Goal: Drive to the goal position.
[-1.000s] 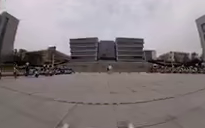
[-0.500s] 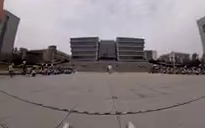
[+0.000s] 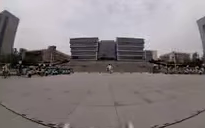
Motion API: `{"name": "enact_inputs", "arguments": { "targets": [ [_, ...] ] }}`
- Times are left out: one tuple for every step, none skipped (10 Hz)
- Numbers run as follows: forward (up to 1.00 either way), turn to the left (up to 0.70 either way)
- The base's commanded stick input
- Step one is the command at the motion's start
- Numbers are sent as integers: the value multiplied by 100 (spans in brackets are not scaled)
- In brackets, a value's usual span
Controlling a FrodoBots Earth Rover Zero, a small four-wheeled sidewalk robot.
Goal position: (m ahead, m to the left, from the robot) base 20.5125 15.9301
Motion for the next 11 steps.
{"name": "enact_inputs", "arguments": {
  "targets": [
    [85, 0],
    [85, 0],
    [85, 0],
    [85, 0],
    [85, 0],
    [85, 0],
    [85, 0],
    [85, 0],
    [85, 0],
    [85, 0],
    [85, 0]
  ]
}}
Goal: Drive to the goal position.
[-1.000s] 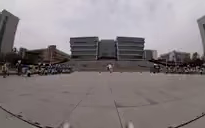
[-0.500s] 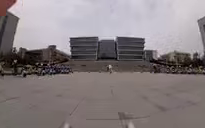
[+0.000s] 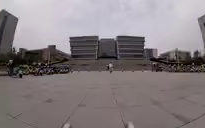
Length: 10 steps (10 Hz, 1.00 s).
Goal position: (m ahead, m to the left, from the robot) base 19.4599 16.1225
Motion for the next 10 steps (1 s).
{"name": "enact_inputs", "arguments": {
  "targets": [
    [85, 0],
    [85, 0],
    [85, 0],
    [85, 0],
    [85, 0],
    [85, 1],
    [85, 4],
    [85, 7],
    [85, 7],
    [85, 5]
  ]
}}
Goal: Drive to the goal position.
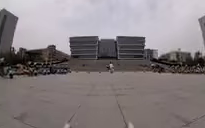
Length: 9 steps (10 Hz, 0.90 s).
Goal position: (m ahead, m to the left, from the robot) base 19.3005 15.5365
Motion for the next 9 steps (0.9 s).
{"name": "enact_inputs", "arguments": {
  "targets": [
    [85, 3],
    [85, 2],
    [85, 0],
    [85, 0],
    [85, 0],
    [85, 0],
    [85, 0],
    [85, 0],
    [85, 0]
  ]
}}
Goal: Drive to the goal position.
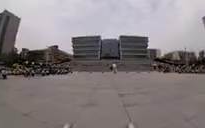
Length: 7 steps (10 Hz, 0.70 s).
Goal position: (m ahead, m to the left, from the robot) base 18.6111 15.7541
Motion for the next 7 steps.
{"name": "enact_inputs", "arguments": {
  "targets": [
    [85, 0],
    [85, 0],
    [85, 0],
    [85, 0],
    [85, 0],
    [85, 0],
    [85, 0]
  ]
}}
